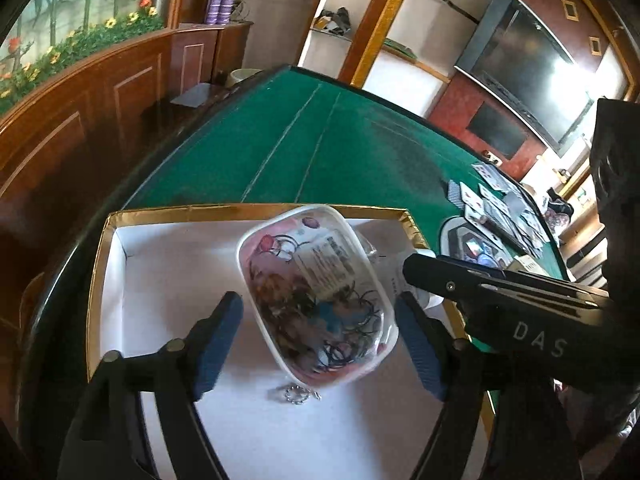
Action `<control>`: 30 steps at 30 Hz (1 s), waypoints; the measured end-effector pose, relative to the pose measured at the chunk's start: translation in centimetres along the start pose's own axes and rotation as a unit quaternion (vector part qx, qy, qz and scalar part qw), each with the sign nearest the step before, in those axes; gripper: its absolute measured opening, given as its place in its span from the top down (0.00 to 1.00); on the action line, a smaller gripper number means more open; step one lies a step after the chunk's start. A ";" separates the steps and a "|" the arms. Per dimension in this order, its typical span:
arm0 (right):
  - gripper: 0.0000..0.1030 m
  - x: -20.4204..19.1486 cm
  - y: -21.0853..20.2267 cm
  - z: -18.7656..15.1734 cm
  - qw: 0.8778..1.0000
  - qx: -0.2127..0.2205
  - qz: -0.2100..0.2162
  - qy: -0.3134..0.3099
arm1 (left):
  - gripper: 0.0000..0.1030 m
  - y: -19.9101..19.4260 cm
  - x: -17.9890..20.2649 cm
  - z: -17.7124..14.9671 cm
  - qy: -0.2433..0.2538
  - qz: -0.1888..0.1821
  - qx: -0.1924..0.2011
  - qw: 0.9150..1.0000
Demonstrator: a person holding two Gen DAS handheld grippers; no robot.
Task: Organize objects
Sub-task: 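Lower the pencil case into the tray with the left tool while the right tool sets the charger beside it, then move both open tools back over the table toward the black markers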
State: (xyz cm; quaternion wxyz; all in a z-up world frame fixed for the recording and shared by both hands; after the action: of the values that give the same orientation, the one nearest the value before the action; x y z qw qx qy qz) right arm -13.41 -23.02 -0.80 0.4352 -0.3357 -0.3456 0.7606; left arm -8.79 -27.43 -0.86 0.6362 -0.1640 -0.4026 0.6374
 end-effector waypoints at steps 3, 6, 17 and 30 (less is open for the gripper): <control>0.73 0.1 0.1 0.6 1.000 0.006 -0.001 -0.002 | 0.18 0.4 -0.5 0.0 -0.018 0.005 -0.007 1.000; 0.44 0.7 -1.3 1.5 0.999 0.040 0.001 0.016 | 0.18 0.2 -0.9 -0.1 -0.042 -0.001 -0.013 0.999; 0.21 6.3 -10.9 -1.2 0.984 0.163 -0.031 0.059 | 0.08 -7.3 6.1 -4.2 -0.023 -0.047 0.086 0.995; 0.12 16.6 -20.5 -10.7 0.967 0.215 -0.073 0.119 | 0.07 -5.0 2.5 -9.5 -0.002 0.024 -0.009 1.000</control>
State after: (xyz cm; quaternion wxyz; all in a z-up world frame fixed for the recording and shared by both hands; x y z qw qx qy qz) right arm -2.46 2.13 6.77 0.5895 -0.2963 -0.1436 0.7376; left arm 1.07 -22.89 -2.39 0.6183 -0.1778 -0.4053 0.6495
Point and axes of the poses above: each gripper's, at about its wrist camera, not at the fingertips, and y roughly the way its jaws point, x to its right, z to its top, the point moved 8 cm from there along y, roughly the way its jaws point, and after that the axes turned 3 degrees about x, right-handed, at the moved point
